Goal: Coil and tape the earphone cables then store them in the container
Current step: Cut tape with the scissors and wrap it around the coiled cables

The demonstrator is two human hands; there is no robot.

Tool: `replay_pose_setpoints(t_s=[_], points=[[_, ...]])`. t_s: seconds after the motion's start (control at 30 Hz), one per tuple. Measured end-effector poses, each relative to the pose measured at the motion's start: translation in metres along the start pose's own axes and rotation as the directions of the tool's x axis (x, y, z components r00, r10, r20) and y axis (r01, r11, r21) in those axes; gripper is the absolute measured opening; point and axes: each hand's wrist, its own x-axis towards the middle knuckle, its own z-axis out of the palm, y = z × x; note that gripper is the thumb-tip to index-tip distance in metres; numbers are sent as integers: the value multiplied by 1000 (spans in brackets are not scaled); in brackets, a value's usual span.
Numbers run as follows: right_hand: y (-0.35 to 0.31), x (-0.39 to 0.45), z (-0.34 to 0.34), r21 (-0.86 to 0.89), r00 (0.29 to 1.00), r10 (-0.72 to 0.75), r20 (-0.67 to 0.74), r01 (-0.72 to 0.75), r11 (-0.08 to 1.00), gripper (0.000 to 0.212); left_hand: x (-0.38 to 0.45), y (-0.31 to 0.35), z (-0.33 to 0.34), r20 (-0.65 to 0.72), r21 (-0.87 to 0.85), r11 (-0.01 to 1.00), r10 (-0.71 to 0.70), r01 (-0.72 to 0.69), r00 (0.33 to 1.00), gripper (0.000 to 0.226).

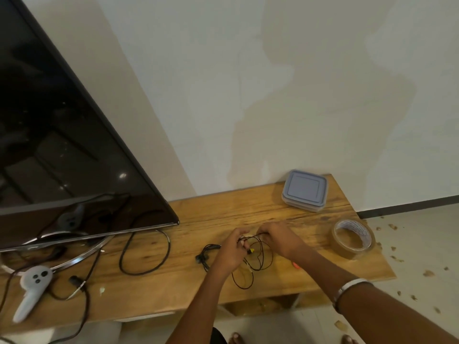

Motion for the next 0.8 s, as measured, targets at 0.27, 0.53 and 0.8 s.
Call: replay_pose_setpoints(t_s=[0.27,0.53,0.8], points=[[-18,-20,-23,288,996,-83,21,74,955,20,-19,14,-4,-14,-73,997,-15,14,1000,45],[-37,-37,-26,769,991,132,19,-99,631,9,-28,43,-12,-75,-283,959,8,-29,997,48],[-42,-44,-13,896,974,145,176,-220,386,31,-25,60,-8,-209,-616,787,-129,-28,969,42]])
